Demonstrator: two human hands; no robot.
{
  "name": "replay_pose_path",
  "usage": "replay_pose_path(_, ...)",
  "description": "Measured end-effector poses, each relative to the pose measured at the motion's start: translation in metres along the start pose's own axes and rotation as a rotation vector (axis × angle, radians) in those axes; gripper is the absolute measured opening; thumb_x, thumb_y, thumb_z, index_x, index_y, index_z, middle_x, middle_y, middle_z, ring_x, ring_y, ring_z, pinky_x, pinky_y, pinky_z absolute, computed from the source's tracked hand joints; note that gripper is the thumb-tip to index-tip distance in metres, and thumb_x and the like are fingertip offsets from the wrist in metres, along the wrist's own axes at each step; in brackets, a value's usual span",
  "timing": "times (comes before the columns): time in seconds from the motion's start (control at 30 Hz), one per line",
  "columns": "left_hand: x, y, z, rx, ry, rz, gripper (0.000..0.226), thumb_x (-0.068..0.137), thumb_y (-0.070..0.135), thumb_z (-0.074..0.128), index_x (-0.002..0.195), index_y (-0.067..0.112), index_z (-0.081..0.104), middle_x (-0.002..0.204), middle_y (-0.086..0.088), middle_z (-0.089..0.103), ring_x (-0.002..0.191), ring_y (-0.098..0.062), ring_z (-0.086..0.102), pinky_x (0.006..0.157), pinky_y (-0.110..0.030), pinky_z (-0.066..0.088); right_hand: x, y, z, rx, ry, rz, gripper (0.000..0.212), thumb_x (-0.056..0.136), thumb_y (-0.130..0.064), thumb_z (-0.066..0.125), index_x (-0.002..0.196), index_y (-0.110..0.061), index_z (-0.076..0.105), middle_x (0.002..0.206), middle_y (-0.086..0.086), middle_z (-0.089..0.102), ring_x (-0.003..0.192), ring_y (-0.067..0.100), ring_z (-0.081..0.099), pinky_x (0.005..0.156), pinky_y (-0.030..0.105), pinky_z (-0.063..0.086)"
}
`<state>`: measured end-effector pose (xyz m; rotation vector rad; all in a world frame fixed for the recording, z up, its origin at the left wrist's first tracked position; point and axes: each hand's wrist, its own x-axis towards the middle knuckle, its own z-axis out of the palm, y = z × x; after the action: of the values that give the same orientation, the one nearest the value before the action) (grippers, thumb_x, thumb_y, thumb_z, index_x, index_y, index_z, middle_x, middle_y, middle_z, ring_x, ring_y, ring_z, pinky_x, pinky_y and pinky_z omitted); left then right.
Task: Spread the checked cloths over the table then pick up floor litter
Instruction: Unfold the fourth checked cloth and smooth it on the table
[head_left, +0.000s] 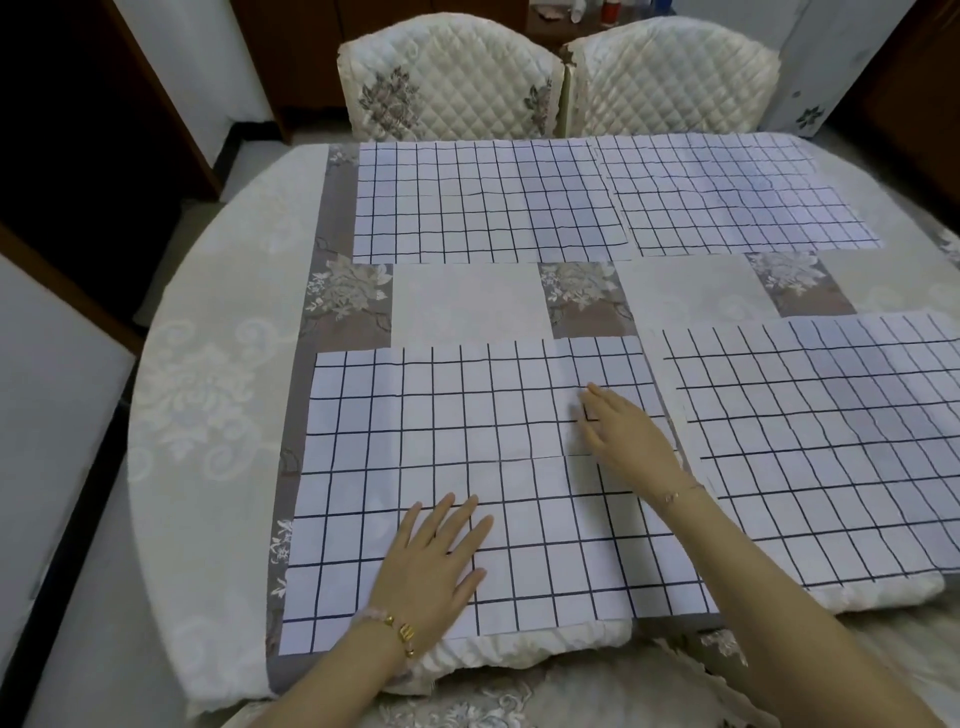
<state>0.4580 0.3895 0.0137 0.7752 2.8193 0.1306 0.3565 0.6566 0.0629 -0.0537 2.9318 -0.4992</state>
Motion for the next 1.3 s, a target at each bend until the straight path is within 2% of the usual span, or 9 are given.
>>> replay_pose_path(0.2, 0.017, -0.01, -0.008, 0.001, 0.108, 0.027, 0.045, 0.085, 0.046, 0.039, 0.121, 0.029, 0.06, 0.126, 0.005, 0.062, 0.109, -0.018, 0.061, 0.092, -0.035, 0.029, -0.093, -0.03, 0.027, -0.122, 0.049, -0.125, 0.039, 0.082, -0.024, 0.058, 0.121, -0.017, 0.062, 0.122, 0.002, 0.066, 0.108, 0.02, 0.065, 0.088, 0.036, 0.054)
replay_pose_path(0.37, 0.029, -0.049, -0.024, 0.015, 0.054, -0.092, 0.05, 0.086, 0.048, 0.032, 0.124, 0.03, 0.058, 0.13, 0.006, 0.06, 0.114, -0.02, 0.06, 0.093, -0.039, 0.049, -0.123, -0.028, 0.046, -0.221, -0.093, -0.073, 0.05, 0.079, -0.039, 0.039, 0.123, -0.025, 0.058, 0.128, -0.004, 0.063, 0.113, 0.016, 0.063, 0.081, 0.036, 0.056)
replay_pose_path(0.5, 0.027, -0.095, -0.03, 0.011, -0.007, -0.225, 0.073, 0.083, 0.064, 0.005, 0.146, 0.034, 0.026, 0.155, 0.009, 0.023, 0.143, -0.019, 0.026, 0.114, -0.042, 0.024, -0.124, -0.028, 0.045, -0.233, -0.098, -0.066, 0.048, 0.087, -0.037, 0.031, 0.127, -0.025, 0.055, 0.131, -0.004, 0.06, 0.116, 0.017, 0.061, 0.084, 0.037, 0.055)
replay_pose_path(0.6, 0.022, -0.107, -0.027, 0.009, 0.007, -0.23, 0.093, 0.071, 0.074, -0.022, 0.148, 0.034, 0.009, 0.157, 0.011, 0.005, 0.147, -0.017, 0.011, 0.117, -0.039, 0.009, -0.125, -0.029, 0.047, -0.227, -0.11, -0.038, 0.053, 0.098, -0.037, 0.01, 0.131, -0.025, 0.048, 0.134, -0.004, 0.057, 0.119, 0.016, 0.059, 0.086, 0.038, 0.053)
replay_pose_path(0.83, 0.023, -0.103, -0.03, -0.043, -0.008, -0.266, 0.11, 0.054, 0.076, -0.035, 0.148, 0.036, 0.004, 0.158, 0.012, -0.001, 0.147, -0.014, 0.001, 0.118, -0.038, 0.002, -0.127, -0.032, 0.043, -0.208, -0.169, 0.005, 0.052, 0.082, -0.041, 0.036, 0.13, -0.027, 0.048, 0.133, -0.007, 0.058, 0.118, 0.014, 0.06, 0.087, 0.035, 0.052)
replay_pose_path(0.93, 0.024, -0.103, -0.033, -0.04, -0.051, -0.262, 0.104, 0.059, 0.08, -0.026, 0.148, 0.036, 0.004, 0.159, 0.011, -0.001, 0.147, -0.014, 0.002, 0.118, -0.039, 0.004, -0.126, -0.031, 0.047, -0.21, -0.133, -0.016, 0.056, 0.086, -0.042, 0.029, 0.138, -0.027, 0.042, 0.145, -0.008, 0.042, 0.13, 0.017, 0.049, 0.1, 0.038, 0.04)
replay_pose_path(1.03, 0.027, -0.102, -0.042, -0.023, -0.131, -0.262, 0.084, 0.074, 0.07, -0.004, 0.149, 0.033, 0.004, 0.159, 0.009, -0.004, 0.147, -0.015, 0.001, 0.119, -0.04, 0.006, -0.124, -0.035, 0.039, -0.144, -0.179, -0.037, 0.052, 0.097, -0.039, 0.025, 0.148, -0.029, 0.022, 0.156, -0.013, 0.012, 0.146, 0.014, 0.015, 0.116, 0.033, 0.017)
replay_pose_path(1.13, 0.031, -0.102, -0.062, -0.041, -0.202, -0.235, 0.063, 0.094, 0.052, 0.027, 0.15, 0.028, 0.012, 0.16, 0.004, 0.003, 0.146, -0.018, 0.008, 0.118, -0.042, 0.015, -0.129, -0.047, 0.027, -0.033, -0.156, 0.013, 0.05, 0.099, -0.033, 0.036, 0.147, -0.027, 0.025, 0.154, -0.008, 0.027, 0.142, 0.011, 0.024, 0.114, 0.026, 0.023)
replay_pose_path(1.3, 0.001, -0.091, -0.092, -0.239, -0.059, -0.221, 0.051, 0.097, 0.036, 0.037, 0.145, 0.023, 0.029, 0.151, 0.001, 0.034, 0.136, -0.018, 0.036, 0.106, -0.035, 0.037, -0.158, -0.073, 0.006, 0.119, -0.107, 0.145, 0.042, 0.097, -0.033, 0.041, 0.139, -0.027, 0.041, 0.137, -0.008, 0.052, 0.124, 0.009, 0.049, 0.101, 0.024, 0.039)
